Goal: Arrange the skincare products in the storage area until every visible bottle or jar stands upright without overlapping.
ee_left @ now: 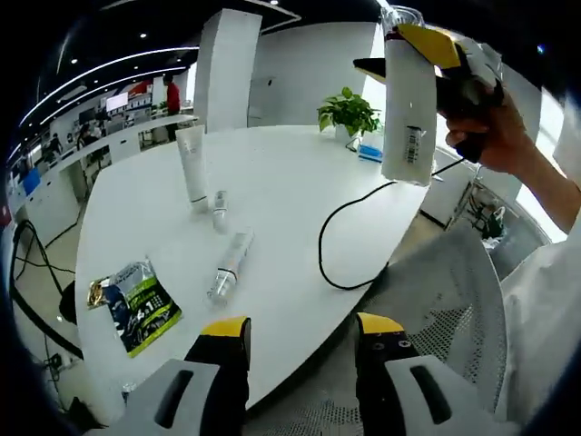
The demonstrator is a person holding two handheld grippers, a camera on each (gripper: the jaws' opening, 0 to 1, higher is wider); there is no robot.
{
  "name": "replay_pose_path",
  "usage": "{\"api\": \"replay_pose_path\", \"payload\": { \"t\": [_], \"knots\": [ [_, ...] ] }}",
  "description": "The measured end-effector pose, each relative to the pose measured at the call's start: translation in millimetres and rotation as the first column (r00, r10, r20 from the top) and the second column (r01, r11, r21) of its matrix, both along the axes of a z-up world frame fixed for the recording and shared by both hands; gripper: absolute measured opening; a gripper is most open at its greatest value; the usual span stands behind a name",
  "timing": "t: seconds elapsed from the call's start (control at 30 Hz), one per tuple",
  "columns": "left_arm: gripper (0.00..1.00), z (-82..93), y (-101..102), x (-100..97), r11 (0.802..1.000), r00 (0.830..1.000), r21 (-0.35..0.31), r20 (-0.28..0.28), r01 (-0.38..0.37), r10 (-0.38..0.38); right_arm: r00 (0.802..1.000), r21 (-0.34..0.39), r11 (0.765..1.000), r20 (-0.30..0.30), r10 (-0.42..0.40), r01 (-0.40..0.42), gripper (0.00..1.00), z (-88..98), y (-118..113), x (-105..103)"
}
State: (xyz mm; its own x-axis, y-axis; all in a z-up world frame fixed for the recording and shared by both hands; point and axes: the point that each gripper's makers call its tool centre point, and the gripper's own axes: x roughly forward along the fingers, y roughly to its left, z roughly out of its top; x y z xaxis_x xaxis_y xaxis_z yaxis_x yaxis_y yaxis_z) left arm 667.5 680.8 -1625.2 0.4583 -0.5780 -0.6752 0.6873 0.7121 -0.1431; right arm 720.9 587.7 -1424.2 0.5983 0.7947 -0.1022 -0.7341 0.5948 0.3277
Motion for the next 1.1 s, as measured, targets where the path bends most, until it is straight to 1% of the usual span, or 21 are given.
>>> {"api": "replay_pose_path", "payload": {
  "t": [0.1, 0.13, 0.17, 0.2, 0.23, 0.3, 0.37, 0.43, 0.47, 0.5, 0.53, 0.57, 0.6, 0.67, 0.73, 0.77, 0.8, 0.83, 0.93, 1.0, 1.1],
  "knots": [
    [0.46, -14.4, 9, -2.8, 0.999, 1.0, 0.034, -0.001, -0.002, 0.002, 1.0, -0.008, 1.0, -0.001, 0.002, -0.002, 0.34, 0.8, 2, 3],
    [0.46, -20.6, 15, -4.0, 0.998, 1.0, 0.067, -0.017, -0.016, 0.017, 1.0, -0.011, 1.0, 0.001, 0.003, -0.003, 0.34, 1.3, 3, 4],
    [0.46, -23.4, 17, -4.4, 0.996, 1.0, 0.088, -0.021, -0.005, 0.007, 1.0, -0.016, 1.0, 0.003, 0.005, -0.004, 0.34, 2.2, 5, 5],
    [0.46, -24.2, 14, -4.1, 0.996, 1.0, 0.091, -0.024, 0.009, -0.007, 1.0, -0.021, 1.0, 0.005, 0.007, -0.006, 0.34, 2.8, 6, 6],
    [0.46, -23.0, 11, -2.2, 0.997, 1.0, 0.081, -0.026, 0.007, -0.005, 1.0, -0.026, 1.0, 0.005, 0.007, -0.006, 0.34, 3.2, 8, 7],
    [0.46, -26.2, 10, 4.0, 0.997, 1.0, 0.076, -0.025, -0.002, 0.004, 1.0, -0.033, 0.999, 0.003, 0.008, -0.008, 0.34, 3.8, 10, 10],
    [0.45, -36.9, 16, 7.8, 0.993, 0.999, 0.12, -0.035, -0.013, 0.018, 1.0, -0.035, 0.999, 0.006, 0.008, -0.008, 0.34, 5.6, 10, 11],
    [0.45, -44.5, 18, 11.6, 0.99, 0.999, 0.137, -0.025, -0.026, 0.03, 1.0, -0.042, 0.999, 0.014, 0.008, -0.007, 0.34, 8.7, 10, 12],
    [0.41, -49.6, 24, 11.6, 0.987, 0.994, 0.141, -0.066, -0.078, 0.088, 1.0, -0.045, 0.999, 0.017, 0.007, -0.006, 0.34, 9.5, 9, 13],
    [0.38, -55.0, 33, 10.5, 0.979, 0.98, 0.155, -0.123, -0.134, 0.154, 1.0, -0.05, 0.999, 0.022, 0.006, -0.005, 0.34, 10.7, 7, 13],
    [0.36, -55.5, 37, 13.7, 0.976, 0.978, 0.159, -0.121, -0.152, 0.172, 1.0, -0.057, 0.998, 0.026, 0.006, -0.004, 0.34, 11.3, 5, 14],
    [0.35, -53.1, 39, 19.3, 0.975, 0.981, 0.158, -0.094, -0.155, 0.171, 1.0, -0.06, 0.998, 0.029, 0.006, -0.004, 0.34, 11.2, 4, 15],
    [0.36, -51.2, 42, 22.8, 0.973, 0.981, 0.16, -0.073, -0.168, 0.182, 0.999, -0.081, 0.997, 0.04, 0.004, 0.0, 0.34, 9.8, 1, 16],
    [0.37, -49.9, 38, 21.5, 0.973, 0.984, 0.162, -0.048, -0.163, 0.173, 0.999, -0.095, 0.995, 0.046, -0.003, 0.007, 0.34, 7.3, -5, 18],
    [0.37, -50.0, 36, 20.1, 0.972, 0.992, 0.199, -0.004, -0.124, 0.127, 0.999, -0.097, 0.995, 0.04, -0.008, 0.012, 0.34, 3.9, -10, 20],
    [0.37, -50.0, 33, 16.8, 0.97, 0.996, 0.228, 0.025, -0.088, 0.085, 0.999, -0.099, 0.995, 0.037, -0.015, 0.018, 0.34, 1.2, -15, 23],
    [0.36, -50.2, 31, 14.8, 0.966, 0.998, 0.253, 0.043, -0.057, 0.048, 0.999, -0.103, 0.994, 0.036, -0.019, 0.023, 0.34, -0.4, -17, 25],
    [0.35, -49.9, 29, 14.3, 0.966, 0.998, 0.257, 0.052, -0.042, 0.03, 0.999, -0.111, 0.993, 0.039, -0.025, 0.03, 0.34, -3.4, -21, 28],
    [0.3, -49.6, 30, 13.8, 0.968, 0.998, 0.248, 0.044, -0.048, 0.038, 0.999, -0.119, 0.992, 0.033, -0.039, 0.042, 0.34, -9.2, -28, 35],
    [0.3, -50.7, 32, 14.9, 0.968, 0.998, 0.241, 0.034, -0.068, 0.061, 0.998, -0.119, 0.992, 0.032, -0.047, 0.05, 0.34, -12.8, -32, 41],
    [0.3, -54.4, 36, 13.3, 0.962, 0.998, 0.263, 0.022, -0.069, 0.066, 0.998, -0.114, 0.992, 0.023, -0.06, 0.063, 0.34, -17.1, -35, 52]
  ]
}}
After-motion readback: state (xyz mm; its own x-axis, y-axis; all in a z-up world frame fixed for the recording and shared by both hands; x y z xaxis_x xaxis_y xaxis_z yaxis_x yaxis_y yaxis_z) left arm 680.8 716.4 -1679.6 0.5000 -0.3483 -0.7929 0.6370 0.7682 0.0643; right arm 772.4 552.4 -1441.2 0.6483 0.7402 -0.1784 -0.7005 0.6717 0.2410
